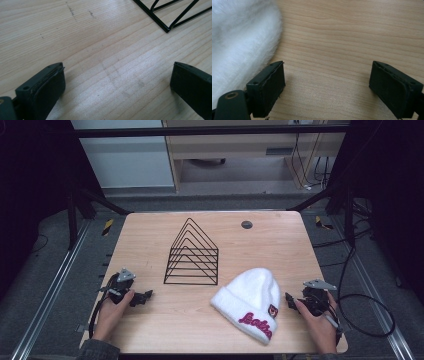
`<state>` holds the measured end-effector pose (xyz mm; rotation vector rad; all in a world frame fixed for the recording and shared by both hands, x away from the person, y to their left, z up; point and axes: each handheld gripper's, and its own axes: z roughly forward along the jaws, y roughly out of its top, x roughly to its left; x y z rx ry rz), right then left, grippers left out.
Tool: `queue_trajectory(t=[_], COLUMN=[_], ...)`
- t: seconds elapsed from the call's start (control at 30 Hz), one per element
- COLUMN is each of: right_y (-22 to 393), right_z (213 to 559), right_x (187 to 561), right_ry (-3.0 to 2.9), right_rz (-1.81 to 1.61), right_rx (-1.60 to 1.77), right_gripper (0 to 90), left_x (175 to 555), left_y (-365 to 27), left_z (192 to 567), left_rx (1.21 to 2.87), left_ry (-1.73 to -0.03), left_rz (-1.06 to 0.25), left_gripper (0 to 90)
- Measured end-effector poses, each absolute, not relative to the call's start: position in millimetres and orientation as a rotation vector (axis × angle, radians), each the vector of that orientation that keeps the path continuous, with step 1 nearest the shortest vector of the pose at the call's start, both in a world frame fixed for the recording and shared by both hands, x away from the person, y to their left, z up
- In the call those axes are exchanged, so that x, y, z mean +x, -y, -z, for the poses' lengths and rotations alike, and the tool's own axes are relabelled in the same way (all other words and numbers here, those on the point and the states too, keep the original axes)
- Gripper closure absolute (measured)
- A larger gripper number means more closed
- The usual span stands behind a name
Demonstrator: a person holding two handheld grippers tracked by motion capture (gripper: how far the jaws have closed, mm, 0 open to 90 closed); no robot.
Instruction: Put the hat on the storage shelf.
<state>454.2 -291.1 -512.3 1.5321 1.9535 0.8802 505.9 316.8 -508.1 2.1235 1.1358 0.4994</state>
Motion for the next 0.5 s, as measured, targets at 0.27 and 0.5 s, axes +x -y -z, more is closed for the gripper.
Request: queue_trajectory(t=[0.27,0.5], right_y=[291.8,291.5], right_z=[512.2,507.5], right_x=[454.5,453.7], right_ry=[-1.953,-1.918], right_rz=[-0.879,-0.899], right_rx=[1.530,1.588], right_gripper=[13.8,20.6], left_x=[506.0,506.1], left_y=[-316.7,-317.0], left_z=[508.1,507.9], left_rx=[2.123,2.128], left_ry=[-1.136,-1.134], left_rz=[-0.499,-0.499], left_gripper=[0.0,0.0])
